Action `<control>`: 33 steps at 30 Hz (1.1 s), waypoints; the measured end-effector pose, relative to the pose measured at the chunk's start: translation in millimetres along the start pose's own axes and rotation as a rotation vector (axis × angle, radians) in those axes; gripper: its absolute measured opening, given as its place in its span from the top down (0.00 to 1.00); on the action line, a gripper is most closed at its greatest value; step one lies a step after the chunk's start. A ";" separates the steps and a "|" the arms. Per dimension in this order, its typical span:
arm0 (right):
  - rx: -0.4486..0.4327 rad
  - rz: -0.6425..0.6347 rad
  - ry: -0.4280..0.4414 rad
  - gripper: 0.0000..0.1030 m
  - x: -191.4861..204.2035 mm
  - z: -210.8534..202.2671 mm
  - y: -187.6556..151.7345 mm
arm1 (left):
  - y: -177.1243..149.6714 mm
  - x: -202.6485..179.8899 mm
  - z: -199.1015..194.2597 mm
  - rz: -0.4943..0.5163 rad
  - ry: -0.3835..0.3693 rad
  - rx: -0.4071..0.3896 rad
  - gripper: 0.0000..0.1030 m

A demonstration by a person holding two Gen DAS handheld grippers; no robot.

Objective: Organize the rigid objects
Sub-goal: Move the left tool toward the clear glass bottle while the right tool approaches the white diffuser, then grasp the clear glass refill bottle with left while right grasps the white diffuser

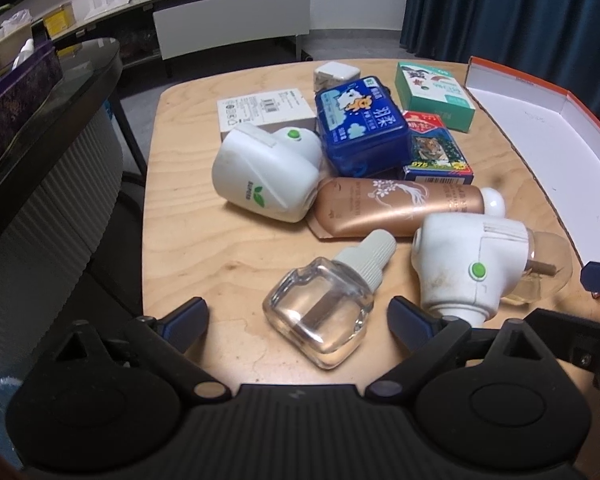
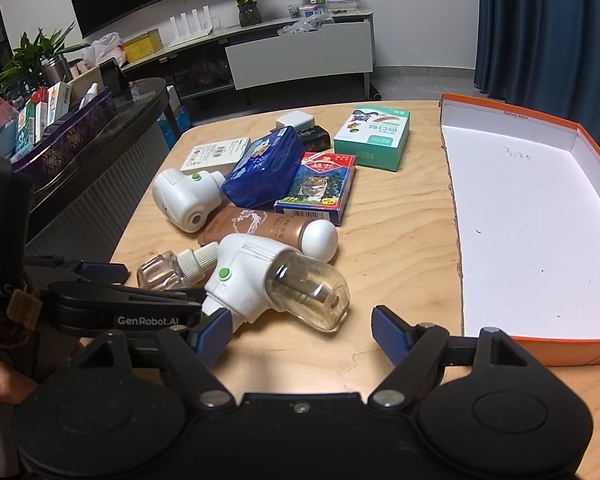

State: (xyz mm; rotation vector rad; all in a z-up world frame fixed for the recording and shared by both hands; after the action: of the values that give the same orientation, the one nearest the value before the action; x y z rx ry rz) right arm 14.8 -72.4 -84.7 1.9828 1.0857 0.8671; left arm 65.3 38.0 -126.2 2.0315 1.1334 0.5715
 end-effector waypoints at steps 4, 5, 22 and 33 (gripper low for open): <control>0.005 0.017 0.003 0.12 -1.5 2.3 0.2 | 3.0 -6.4 -1.6 0.029 -0.036 -0.038 0.26; 0.005 0.019 0.006 0.12 -1.0 2.3 -0.1 | 3.7 -7.8 -2.9 0.035 -0.043 -0.047 0.31; 0.003 -0.032 0.014 0.11 22.4 25.8 9.1 | 8.5 15.0 -26.0 -0.080 0.017 -0.091 0.56; 0.036 -0.100 0.053 0.01 28.3 45.2 16.1 | 7.6 18.9 -29.4 -0.108 0.012 -0.123 0.70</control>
State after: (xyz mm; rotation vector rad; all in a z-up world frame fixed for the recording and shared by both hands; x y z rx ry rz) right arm 70.0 -65.6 -89.1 1.9262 1.2275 0.8562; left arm 59.3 62.8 -101.1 1.8529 1.1778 0.5850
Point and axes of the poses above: each gripper's, at about its wrist camera, not at the fingertips, and z roughly the way its jaws point, x to its left, y to its top, the point moved 7 cm from there along z, roughly the way its jaws point, and after that the axes turned 14 degrees about -x, right-handed, at the moved point
